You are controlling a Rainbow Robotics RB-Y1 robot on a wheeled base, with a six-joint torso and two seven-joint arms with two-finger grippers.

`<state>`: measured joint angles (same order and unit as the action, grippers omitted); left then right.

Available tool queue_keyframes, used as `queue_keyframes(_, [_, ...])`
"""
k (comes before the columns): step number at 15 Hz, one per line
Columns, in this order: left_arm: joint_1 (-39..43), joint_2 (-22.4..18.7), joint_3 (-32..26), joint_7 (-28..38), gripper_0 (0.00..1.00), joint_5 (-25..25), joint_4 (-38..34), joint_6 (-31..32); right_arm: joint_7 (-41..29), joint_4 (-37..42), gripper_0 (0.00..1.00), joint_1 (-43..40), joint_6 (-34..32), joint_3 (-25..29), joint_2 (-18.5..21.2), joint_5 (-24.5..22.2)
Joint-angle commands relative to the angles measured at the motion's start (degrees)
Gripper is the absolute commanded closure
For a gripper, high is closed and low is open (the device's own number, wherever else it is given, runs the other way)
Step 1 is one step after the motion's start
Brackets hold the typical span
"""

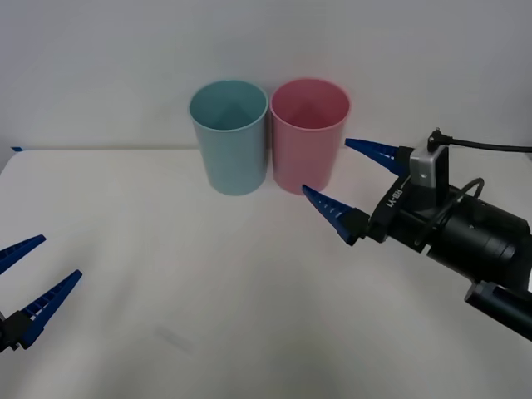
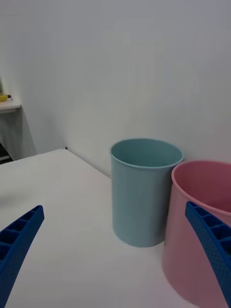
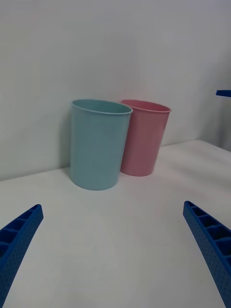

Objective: Grasp the object on the table and drop it into the matching bin: aluminum can to the light blue bin, PET bottle to the pink bin.

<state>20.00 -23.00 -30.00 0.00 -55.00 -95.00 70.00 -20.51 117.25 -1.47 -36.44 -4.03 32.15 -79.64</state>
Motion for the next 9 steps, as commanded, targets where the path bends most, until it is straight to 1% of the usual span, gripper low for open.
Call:
queue_keyframes(1, [0.0,0.0,0.0,0.0,0.00,0.0,0.0,0.0,6.8,0.4,0.00,-5.2,-6.0,5.4,0.0,3.5])
queue_keyframes(3, [0.0,0.0,0.0,0.0,0.00,0.0,0.0,0.0,10.1,0.4,0.00,-8.7,-9.1,9.0,0.0,5.9])
queue_keyframes(5, [0.0,0.0,0.0,0.0,0.00,0.0,0.0,0.0,11.3,0.4,0.00,-11.9,-11.1,11.6,-0.2,7.0])
queue_keyframes(6, [0.0,0.0,0.0,0.0,0.00,0.0,0.0,0.0,11.5,0.4,0.00,-13.9,-13.0,13.8,-0.9,7.0])
queue_keyframes(8, [0.0,0.0,0.0,0.0,0.00,0.0,0.0,0.0,11.1,0.4,0.00,-16.5,-17.3,18.0,-3.3,7.0])
queue_keyframes(9, [0.0,0.0,0.0,0.0,0.00,0.0,0.0,0.0,10.6,0.3,0.00,-18.0,-20.4,20.9,-5.1,7.0])
